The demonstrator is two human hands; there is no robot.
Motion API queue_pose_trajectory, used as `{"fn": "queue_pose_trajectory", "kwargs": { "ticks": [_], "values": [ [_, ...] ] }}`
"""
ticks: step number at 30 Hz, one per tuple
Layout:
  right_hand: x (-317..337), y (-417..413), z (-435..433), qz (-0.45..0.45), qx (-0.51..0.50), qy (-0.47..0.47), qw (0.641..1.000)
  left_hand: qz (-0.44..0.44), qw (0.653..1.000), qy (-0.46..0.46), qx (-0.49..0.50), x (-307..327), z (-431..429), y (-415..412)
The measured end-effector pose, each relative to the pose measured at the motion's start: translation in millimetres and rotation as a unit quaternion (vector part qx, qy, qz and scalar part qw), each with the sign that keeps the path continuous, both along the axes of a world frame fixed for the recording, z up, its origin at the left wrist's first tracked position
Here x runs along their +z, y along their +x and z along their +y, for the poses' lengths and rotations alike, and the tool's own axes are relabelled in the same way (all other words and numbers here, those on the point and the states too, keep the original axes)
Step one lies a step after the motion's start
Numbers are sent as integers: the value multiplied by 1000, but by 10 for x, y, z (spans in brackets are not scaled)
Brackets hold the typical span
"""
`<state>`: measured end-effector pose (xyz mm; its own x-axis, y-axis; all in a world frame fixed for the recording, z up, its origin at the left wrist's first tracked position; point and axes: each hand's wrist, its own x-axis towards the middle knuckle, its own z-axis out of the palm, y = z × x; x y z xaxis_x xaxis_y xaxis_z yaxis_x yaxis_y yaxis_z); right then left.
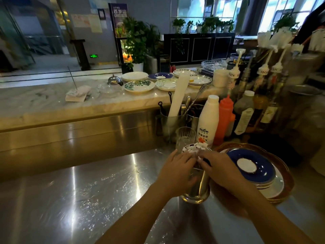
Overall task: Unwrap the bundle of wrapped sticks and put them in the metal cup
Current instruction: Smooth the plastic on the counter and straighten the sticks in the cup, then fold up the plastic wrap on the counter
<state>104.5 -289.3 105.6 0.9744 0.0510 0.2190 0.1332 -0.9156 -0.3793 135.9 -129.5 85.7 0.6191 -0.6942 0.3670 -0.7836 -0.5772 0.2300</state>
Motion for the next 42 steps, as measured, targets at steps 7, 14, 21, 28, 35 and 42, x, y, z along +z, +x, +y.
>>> {"fn": "queue_pose_trajectory", "kwargs": {
  "ticks": [7,14,21,28,35,42],
  "values": [
    [-51,200,-34,1,28,-50,998,13,1000,6,25,-32,-75,81],
    [-143,294,-94,92,41,-67,993,35,998,42,18,-82,-73,100],
    [127,140,83,-74,39,-46,995,48,998,-16,33,126,170,54],
    [299,25,614,-122,105,42,986,57,987,-83,127,237,782,-110],
    [-277,76,1071,4,118,114,987,167,929,-125,307,-78,1624,-420],
    [-1020,179,1226,194,39,191,962,263,834,-99,476,-714,2286,-891]
  ]
}}
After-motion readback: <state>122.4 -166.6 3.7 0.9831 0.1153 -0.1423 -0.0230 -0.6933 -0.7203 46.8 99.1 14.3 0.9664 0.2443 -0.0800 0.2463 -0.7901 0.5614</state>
